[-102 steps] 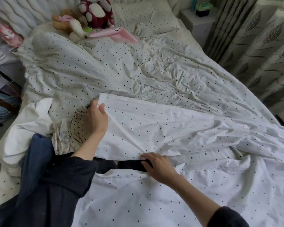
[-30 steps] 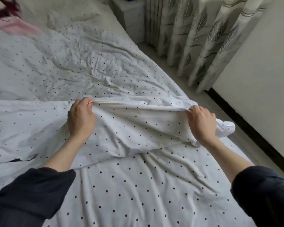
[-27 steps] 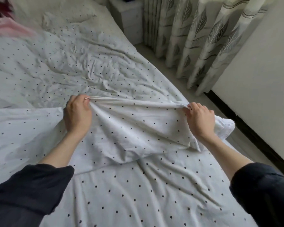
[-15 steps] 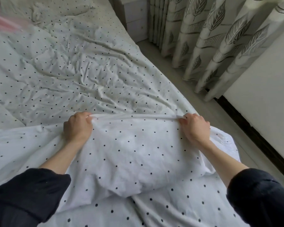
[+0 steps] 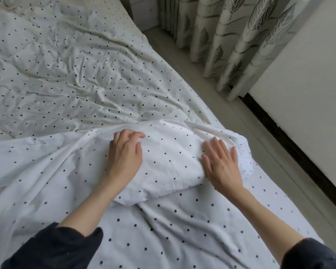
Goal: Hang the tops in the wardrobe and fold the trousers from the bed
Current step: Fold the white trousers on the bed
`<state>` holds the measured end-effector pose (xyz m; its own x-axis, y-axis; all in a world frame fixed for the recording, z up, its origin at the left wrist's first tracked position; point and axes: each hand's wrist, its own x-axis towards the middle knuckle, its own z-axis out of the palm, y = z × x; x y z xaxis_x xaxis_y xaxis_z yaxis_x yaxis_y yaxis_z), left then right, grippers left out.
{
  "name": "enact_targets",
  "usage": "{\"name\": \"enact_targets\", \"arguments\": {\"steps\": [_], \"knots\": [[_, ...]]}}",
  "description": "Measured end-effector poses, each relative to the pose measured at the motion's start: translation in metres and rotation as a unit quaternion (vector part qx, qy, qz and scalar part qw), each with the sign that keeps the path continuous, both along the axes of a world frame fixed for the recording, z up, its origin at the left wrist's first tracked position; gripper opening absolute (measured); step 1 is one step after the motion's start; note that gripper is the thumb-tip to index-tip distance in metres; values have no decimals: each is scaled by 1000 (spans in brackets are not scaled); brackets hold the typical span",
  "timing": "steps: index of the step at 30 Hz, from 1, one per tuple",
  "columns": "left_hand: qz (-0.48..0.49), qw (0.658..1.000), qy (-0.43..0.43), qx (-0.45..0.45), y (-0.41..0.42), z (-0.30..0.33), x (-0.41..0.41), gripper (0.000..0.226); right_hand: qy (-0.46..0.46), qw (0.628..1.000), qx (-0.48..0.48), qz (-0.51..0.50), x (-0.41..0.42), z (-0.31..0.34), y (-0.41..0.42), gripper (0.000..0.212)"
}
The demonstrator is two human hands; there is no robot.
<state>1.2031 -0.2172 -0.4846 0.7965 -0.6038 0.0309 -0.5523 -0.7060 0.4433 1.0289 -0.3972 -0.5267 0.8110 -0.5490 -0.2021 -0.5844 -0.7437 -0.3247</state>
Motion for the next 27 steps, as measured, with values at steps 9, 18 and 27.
{"name": "enact_targets", "arguments": {"steps": [9, 18, 27], "knots": [[-249, 957, -108, 105, 17, -19, -99, 51, 27, 998, -52, 10, -88, -9, -2, 65], [-191, 922, -57, 332, 19, -26, -76, 87, 31, 992, -120, 24, -56, -27, -31, 63], [-261, 901, 61, 341, 32, 13, -175, 104, 66, 989, -126, 35, -177, 17, -21, 73]]}}
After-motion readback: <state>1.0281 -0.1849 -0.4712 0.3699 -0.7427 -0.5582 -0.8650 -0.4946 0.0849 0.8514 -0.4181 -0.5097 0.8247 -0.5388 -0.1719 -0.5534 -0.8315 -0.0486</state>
